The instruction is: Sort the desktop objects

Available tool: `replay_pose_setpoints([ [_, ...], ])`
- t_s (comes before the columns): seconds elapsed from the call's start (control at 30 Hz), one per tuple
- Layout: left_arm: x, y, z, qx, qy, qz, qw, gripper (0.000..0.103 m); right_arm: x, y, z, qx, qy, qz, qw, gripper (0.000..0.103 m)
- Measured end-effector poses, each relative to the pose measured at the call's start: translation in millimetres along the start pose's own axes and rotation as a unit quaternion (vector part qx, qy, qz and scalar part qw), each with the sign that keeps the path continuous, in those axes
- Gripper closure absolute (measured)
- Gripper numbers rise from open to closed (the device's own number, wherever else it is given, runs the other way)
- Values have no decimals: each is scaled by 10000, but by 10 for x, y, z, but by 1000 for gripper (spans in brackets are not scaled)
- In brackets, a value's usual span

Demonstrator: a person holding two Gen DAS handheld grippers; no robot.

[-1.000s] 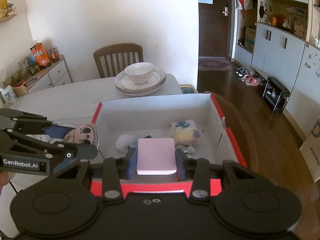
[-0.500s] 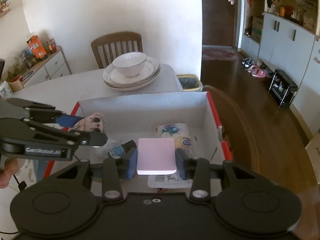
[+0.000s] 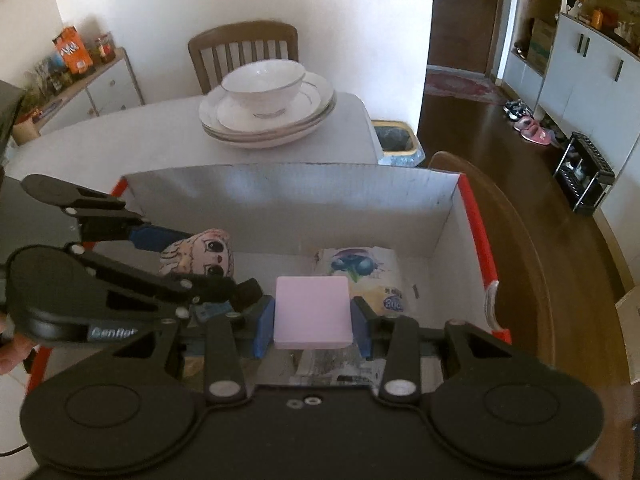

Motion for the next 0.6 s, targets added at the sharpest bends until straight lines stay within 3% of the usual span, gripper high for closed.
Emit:
replay_pose_setpoints([
  [0.13,4,74,3,7,72,-159,9998,58,-35,123,64,-223,153,-240,9993,63],
  [0.6,-48,214,24,137,170,-835,9963,55,5,224,60,-101,-7,-521,9986,62],
])
Point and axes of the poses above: each gripper's, at about its wrist camera, not at the fingertips, and y roughly the way its jaws point, z to its right, x to its underside, the point moved 1 cm from there along y, roughly the way its jaws point, and after that the axes turned 11 degrees about -z, right-handed, at the moved point
